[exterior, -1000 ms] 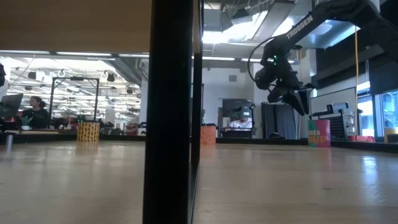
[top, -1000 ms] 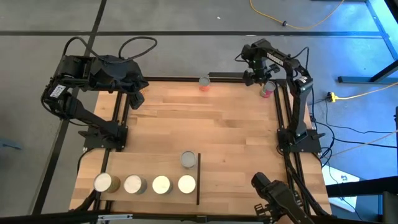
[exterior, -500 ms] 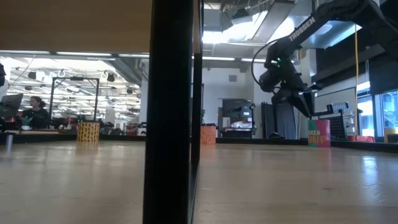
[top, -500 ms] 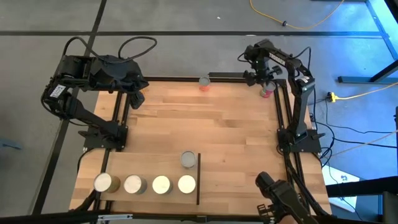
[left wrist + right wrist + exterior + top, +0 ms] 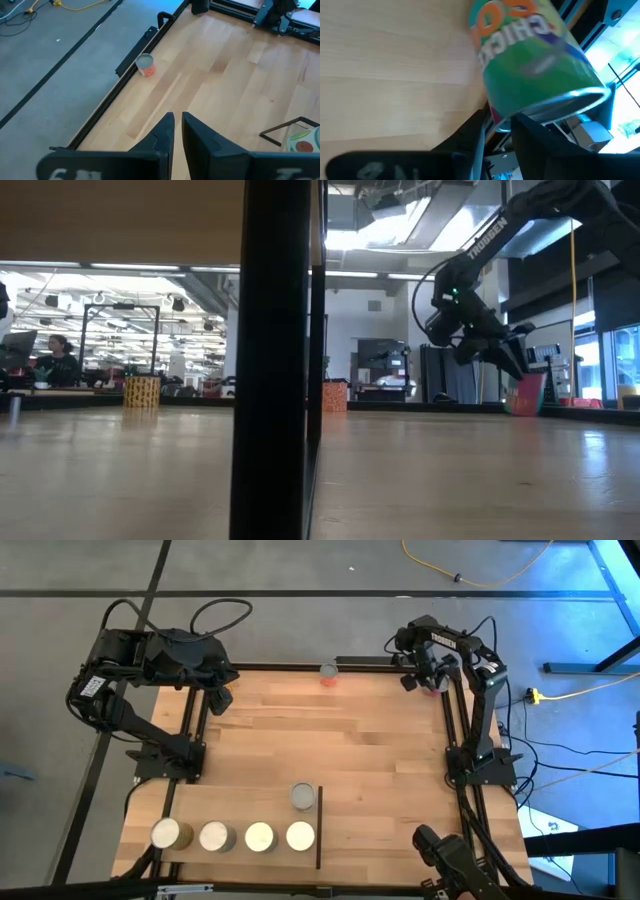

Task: Pick and place cans onto a shelf
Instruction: Put the canned chicken soup on the shelf

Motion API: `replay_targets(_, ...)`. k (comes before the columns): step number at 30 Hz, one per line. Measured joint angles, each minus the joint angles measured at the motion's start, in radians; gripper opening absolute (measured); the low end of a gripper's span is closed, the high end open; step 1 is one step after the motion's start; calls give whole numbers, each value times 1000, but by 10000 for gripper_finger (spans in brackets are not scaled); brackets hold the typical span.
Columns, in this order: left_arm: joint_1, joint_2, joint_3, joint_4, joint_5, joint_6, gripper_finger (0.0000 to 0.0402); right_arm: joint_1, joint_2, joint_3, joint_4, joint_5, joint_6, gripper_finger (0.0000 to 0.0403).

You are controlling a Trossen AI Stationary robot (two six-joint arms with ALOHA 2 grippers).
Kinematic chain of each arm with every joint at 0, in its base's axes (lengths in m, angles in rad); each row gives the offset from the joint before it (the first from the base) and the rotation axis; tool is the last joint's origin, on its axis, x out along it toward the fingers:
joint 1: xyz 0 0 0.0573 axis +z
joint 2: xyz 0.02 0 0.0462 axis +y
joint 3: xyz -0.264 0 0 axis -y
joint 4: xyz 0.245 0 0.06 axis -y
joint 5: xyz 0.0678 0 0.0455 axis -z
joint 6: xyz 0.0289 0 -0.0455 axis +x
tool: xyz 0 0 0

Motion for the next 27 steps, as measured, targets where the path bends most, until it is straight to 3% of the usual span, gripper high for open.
replay_targets(9, 0, 0, 0, 0, 0, 3, 27, 0, 0, -2, 10, 4, -24, 93)
replay_targets(18, 0, 0, 0, 0, 0, 3, 27, 0, 0, -2, 36, 5, -55, 14)
replay_targets(27, 0, 0, 0, 0, 0, 3, 27, 1, 0, -2, 24, 15, -152, 6)
